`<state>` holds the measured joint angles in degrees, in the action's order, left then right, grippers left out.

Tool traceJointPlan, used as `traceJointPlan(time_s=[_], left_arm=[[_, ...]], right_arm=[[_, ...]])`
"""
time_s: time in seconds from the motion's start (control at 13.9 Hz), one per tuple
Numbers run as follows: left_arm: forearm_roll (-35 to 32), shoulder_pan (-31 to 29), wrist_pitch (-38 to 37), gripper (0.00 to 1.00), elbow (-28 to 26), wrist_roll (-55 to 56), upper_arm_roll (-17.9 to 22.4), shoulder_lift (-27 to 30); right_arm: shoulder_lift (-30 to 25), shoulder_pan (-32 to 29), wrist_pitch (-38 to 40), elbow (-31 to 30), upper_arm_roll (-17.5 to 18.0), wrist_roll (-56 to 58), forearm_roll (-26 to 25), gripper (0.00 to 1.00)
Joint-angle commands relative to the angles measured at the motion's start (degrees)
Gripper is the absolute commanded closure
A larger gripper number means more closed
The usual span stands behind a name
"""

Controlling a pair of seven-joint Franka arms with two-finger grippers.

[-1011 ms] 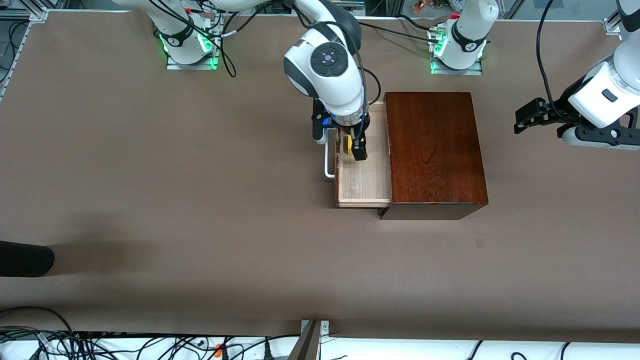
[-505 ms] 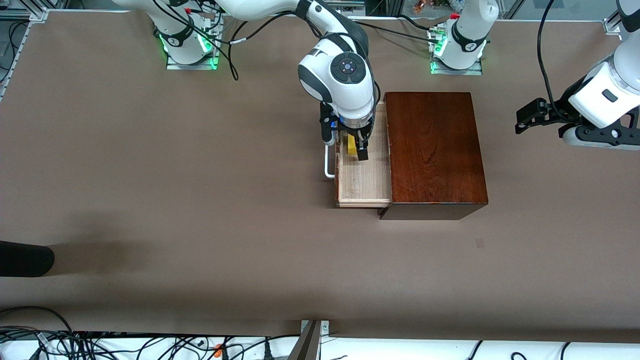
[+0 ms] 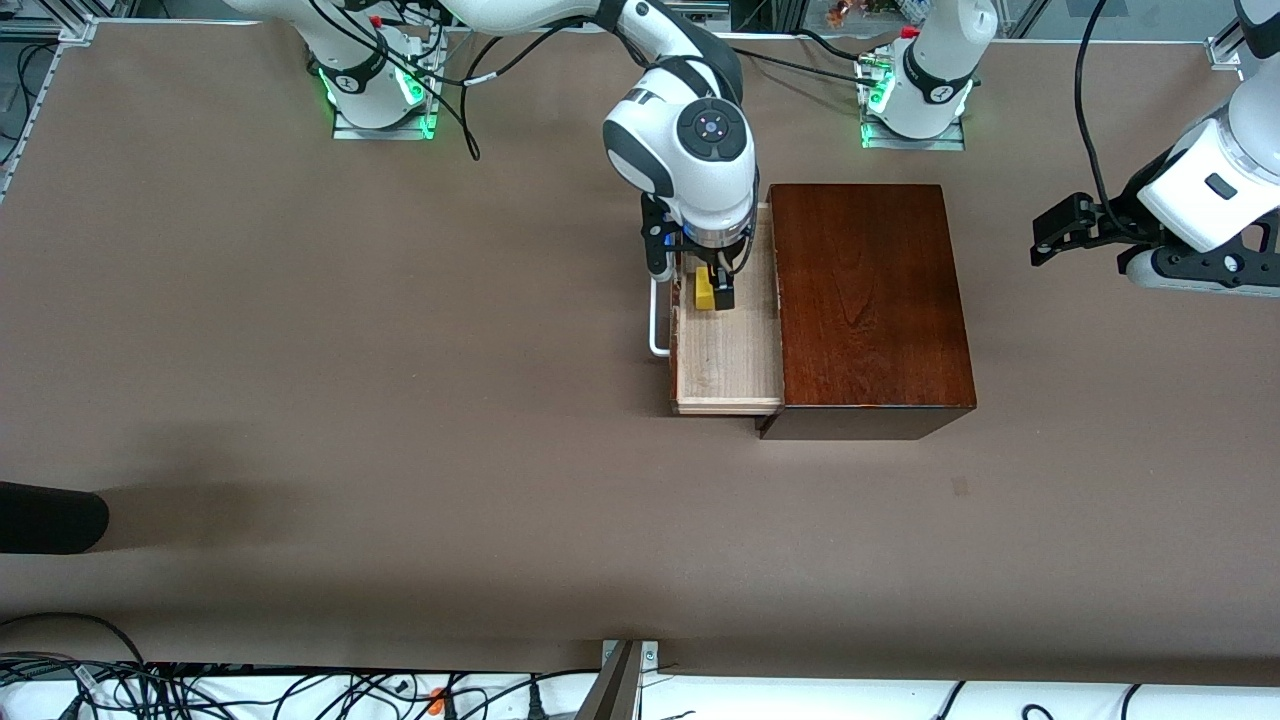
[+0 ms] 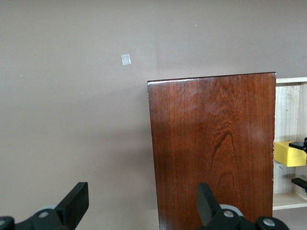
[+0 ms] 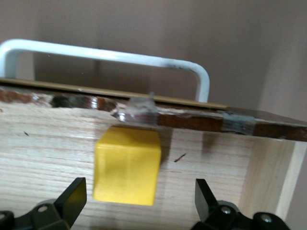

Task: Open drawer, take yellow block, close drawer
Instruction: 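Lower the right gripper and grasp the yellow cube, then lift it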

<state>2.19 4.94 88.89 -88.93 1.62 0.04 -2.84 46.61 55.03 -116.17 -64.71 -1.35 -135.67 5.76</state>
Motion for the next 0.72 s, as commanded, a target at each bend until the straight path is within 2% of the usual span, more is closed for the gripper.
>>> traceJointPlan(time_s=[0.0, 0.36, 0.43, 0.58, 0.65], left_arm=[[-1.31, 0.33, -0.38, 0.0, -0.02, -1.01, 0.05, 0.73], [-1.31, 0.33, -0.47, 0.0, 0.16, -0.92, 0.05, 0.82], [-1.31, 0.33, -0.47, 0.0, 0.16, -0.92, 0.05, 0.82], [-1.31, 0.33, -0.47, 0.0, 0.16, -0.92, 0.05, 0.82], [-1.31, 0.33, -0.47, 0.0, 0.25, -0.92, 0.05, 0.82]], right_arm=[[1.38, 1.22, 0.6, 1.34, -0.67, -1.44, -1.89, 0.0], [2.08, 1.31, 0.25, 1.34, -0.85, -1.44, -4.0, 0.03], [2.08, 1.31, 0.25, 1.34, -0.85, -1.44, -4.09, 0.12], [2.08, 1.31, 0.16, 1.34, -0.94, -1.44, -4.09, 0.45], [2.0, 1.22, 0.16, 1.34, -0.94, -1.35, -4.09, 0.55]])
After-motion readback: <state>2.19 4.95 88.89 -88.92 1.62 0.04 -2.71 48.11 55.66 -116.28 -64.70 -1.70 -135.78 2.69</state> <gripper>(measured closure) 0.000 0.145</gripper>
